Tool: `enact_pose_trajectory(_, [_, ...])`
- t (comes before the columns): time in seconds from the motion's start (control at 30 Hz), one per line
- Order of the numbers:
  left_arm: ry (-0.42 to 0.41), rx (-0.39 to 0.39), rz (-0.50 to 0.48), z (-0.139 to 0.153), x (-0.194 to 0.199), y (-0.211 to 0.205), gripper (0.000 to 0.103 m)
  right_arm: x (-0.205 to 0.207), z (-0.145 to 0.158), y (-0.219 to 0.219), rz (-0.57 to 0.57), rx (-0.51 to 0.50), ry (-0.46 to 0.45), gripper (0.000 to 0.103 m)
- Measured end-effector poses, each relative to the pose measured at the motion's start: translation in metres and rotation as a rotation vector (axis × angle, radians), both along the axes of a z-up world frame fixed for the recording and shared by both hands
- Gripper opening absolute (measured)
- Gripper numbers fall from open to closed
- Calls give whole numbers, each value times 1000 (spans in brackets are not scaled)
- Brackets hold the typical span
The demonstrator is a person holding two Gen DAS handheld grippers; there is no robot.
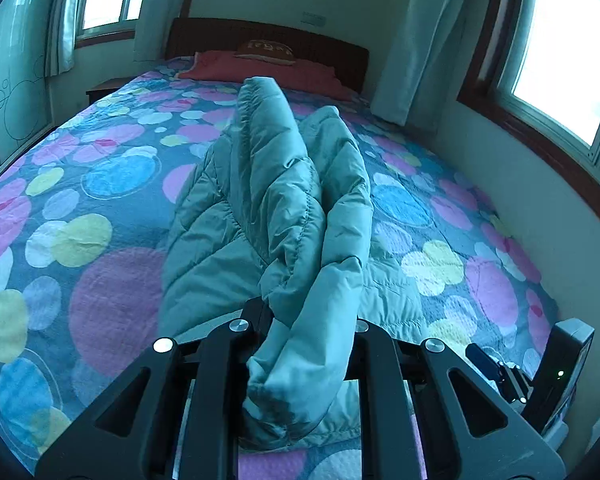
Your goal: Fold large clothes
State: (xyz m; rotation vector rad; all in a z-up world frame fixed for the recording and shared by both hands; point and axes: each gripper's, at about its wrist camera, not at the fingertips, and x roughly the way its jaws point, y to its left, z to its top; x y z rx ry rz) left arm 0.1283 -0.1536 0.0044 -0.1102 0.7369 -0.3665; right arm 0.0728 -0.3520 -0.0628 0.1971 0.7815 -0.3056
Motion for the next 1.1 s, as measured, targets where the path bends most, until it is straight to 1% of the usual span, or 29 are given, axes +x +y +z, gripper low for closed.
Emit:
enact_pose_trajectory(0.13, [37, 49, -51, -23, -5, -44, 15, -19, -7, -37, -71, 16, 20, 65])
enact_pose_trajectory(0.23, [72, 82, -81, -42, -9, -72, 15, -27, -13, -57, -109, 27, 37, 65])
enact_pose_trajectory(0.33, [91, 117, -99, -58, -14, -89, 15, -33, -23, -69, -135, 36, 59, 65])
enact_pose_trajectory(0.47, [87, 163, -116, -70, -17, -106, 15, -40, -36, -79, -154, 50, 82, 65])
enact_pose_trajectory(0.57, [91, 176, -122, -79, -17, -113, 15, -41, -43, -85, -166, 69, 96, 65])
enact_pose_trajectory(0.73, [97, 193, -132, -92, -17, -119, 15, -43, -47, -87, -173, 70, 105, 65])
enact_pose_trajectory(0.97, [73, 223, -148, -96, -20, -123, 15, -43, -52, -87, -178, 56, 124, 65])
enact_pose_trajectory(1.03, [65, 210, -154, -94, -22, -120, 16, -44, -51, -86, -178, 52, 127, 65])
enact_pose_trajectory(1.07, [63, 204, -153, -93, -23, -119, 18, -45, -51, -85, -179, 48, 127, 65])
enact_pose_trajectory(1.1, [65, 193, -157, -91, -24, -118, 23, -47, -50, -85, -180, 44, 127, 65])
